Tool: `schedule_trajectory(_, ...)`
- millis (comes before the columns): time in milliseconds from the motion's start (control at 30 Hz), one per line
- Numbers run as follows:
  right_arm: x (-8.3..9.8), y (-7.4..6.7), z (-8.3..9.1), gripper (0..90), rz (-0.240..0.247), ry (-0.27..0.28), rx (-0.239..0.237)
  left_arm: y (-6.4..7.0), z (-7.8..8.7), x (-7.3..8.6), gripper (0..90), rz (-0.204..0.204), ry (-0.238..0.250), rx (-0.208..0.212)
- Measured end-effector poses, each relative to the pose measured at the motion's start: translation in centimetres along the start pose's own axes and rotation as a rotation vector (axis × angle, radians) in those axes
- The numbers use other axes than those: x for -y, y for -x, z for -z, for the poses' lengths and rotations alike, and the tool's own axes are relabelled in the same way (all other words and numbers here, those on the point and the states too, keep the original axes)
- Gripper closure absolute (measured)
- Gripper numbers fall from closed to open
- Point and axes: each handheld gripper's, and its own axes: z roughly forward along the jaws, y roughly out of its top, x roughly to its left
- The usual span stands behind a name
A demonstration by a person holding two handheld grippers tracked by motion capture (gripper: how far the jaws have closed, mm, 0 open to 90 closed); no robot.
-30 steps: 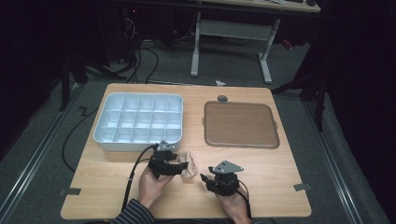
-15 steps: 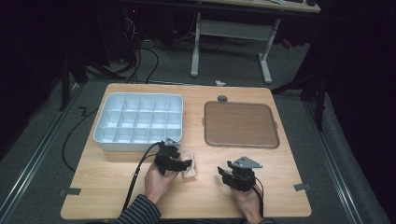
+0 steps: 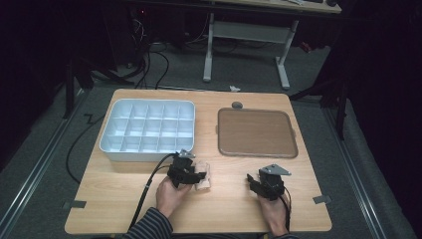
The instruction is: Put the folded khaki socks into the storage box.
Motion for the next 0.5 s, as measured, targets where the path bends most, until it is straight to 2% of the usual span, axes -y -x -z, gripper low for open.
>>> schedule_trajectory(33, 0.0, 0.01, 0.0, 45.9, -0.007, -0.001, -0.001, 0.02, 0.02, 0.01, 55.4, -0.003, -0.001, 0.0)
schedule_trajectory(167, -0.01, -0.3, -0.05, 42.8, 0.014, -0.007, 0.009, 0.31, 0.09, 0.0, 60.3, -0.026, 0.002, -0.004)
schedule_trajectory(267, 0.01, -0.34, -0.06, 39.8, 0.019, -0.008, 0.004, 0.56, 0.28, 0.04, 66.9, -0.051, 0.004, -0.001)
schedule_trajectory(433, 0.03, -0.41, -0.04, 38.5, 0.02, -0.011, -0.005, 0.84, 0.49, 0.16, 71.0, -0.073, -0.001, 0.026)
schedule_trajectory(500, 0.03, -0.4, -0.05, 38.5, 0.021, -0.01, -0.005, 0.74, 0.55, 0.16, 71.4, -0.065, 0.002, 0.04)
